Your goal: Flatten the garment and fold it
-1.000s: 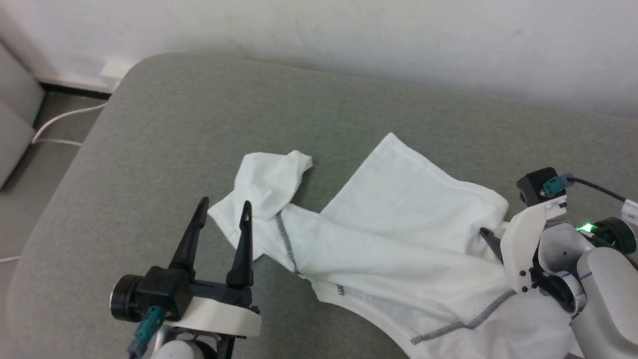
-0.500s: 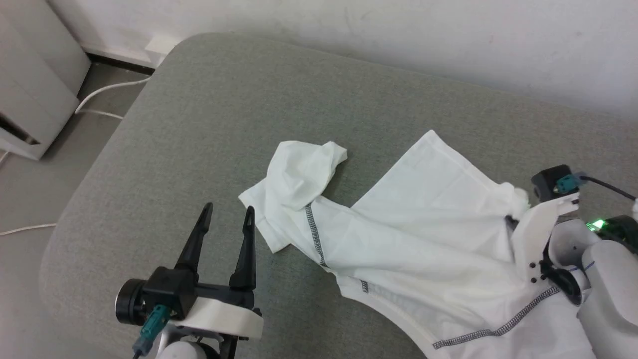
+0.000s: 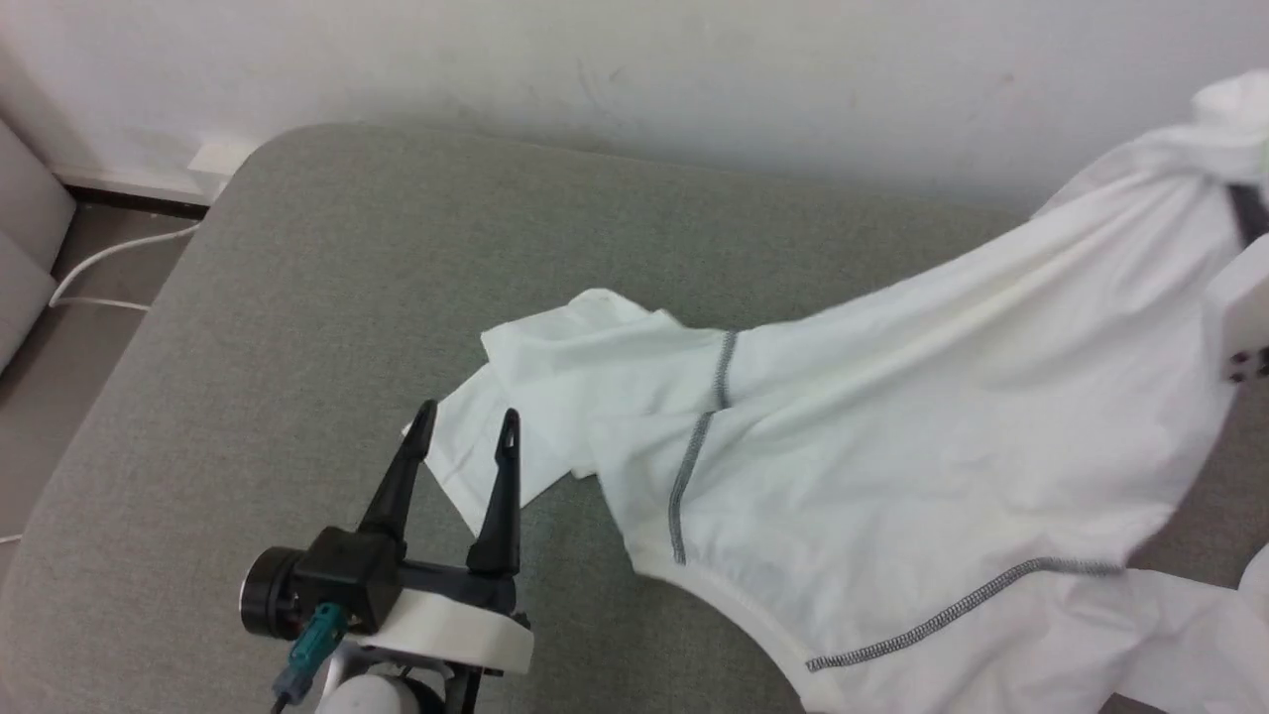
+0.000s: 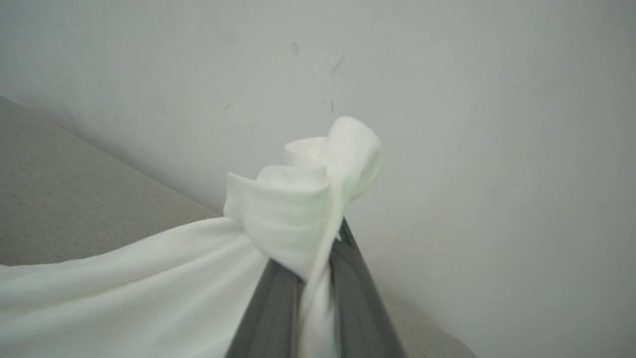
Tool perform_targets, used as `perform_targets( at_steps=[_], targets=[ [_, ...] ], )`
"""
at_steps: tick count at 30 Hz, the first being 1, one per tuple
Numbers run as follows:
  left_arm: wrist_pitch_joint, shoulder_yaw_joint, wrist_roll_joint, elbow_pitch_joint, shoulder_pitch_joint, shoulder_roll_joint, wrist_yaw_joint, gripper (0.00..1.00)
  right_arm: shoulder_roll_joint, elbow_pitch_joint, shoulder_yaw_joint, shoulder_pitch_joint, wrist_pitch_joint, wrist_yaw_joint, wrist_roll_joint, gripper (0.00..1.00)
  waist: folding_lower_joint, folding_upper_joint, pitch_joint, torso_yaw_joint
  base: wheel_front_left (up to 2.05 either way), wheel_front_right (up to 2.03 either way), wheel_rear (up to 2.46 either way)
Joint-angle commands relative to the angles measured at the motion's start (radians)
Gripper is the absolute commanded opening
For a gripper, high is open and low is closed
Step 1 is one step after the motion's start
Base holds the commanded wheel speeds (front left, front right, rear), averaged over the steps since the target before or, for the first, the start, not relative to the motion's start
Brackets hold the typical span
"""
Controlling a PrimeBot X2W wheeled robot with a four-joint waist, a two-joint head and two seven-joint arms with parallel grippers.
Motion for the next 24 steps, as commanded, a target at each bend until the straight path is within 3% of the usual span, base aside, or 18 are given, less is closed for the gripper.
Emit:
perform_targets(
  at_steps=[1, 8, 17, 18, 20, 21, 24],
  targets=[
    [-0.005, -0.010, -0.001, -0.007, -0.023, -0.004, -0.002, 1.00, -0.017, -0.015, -0.008, -0.034, 0.008, -0.002, -0.027, 0.00, 0.0002, -0.0001, 0.034, 0.005, 0.00, 0.00, 0.00],
    [-0.005, -0.072, -0.042, -0.017, -0.102, -0.004, 0.017, 1.00, -0.094, 0.071, 0.017, -0.241, -0.023, -0.002, -0.118, 0.00, 0.0002, -0.0001, 0.160, 0.070, 0.00, 0.00, 0.00],
    [-0.005, -0.138, -0.076, -0.007, -0.170, -0.004, 0.044, 1.00, -0.107, 0.451, 0.189, -0.425, -0.117, -0.002, -0.212, 0.00, 0.0002, -0.0001, 0.255, 0.133, 0.00, 0.00, 0.00],
    [-0.005, -0.143, -0.078, -0.004, -0.175, -0.004, 0.046, 1.00, -0.104, 0.493, 0.200, -0.431, -0.125, -0.002, -0.217, 0.08, 0.0002, -0.0001, 0.258, 0.136, 0.00, 0.00, 0.00],
    [-0.005, -0.151, -0.080, 0.001, -0.184, -0.004, 0.050, 1.00, -0.096, 0.572, 0.211, -0.440, -0.139, -0.002, -0.223, 0.54, 0.0002, -0.0001, 0.260, 0.140, 0.00, 0.00, 0.00],
    [-0.005, -0.155, -0.081, 0.003, -0.188, -0.004, 0.052, 1.00, -0.093, 0.609, 0.214, -0.444, -0.142, -0.002, -0.229, 1.00, 0.0002, -0.0001, 0.260, 0.141, 0.00, 0.00, 0.00],
    [-0.005, -0.162, -0.084, 0.008, -0.195, -0.004, 0.058, 1.00, -0.082, 0.700, 0.211, -0.458, -0.157, -0.002, -0.246, 1.00, 0.0002, -0.0001, 0.251, 0.134, 0.00, 0.00, 0.00]
  ],
)
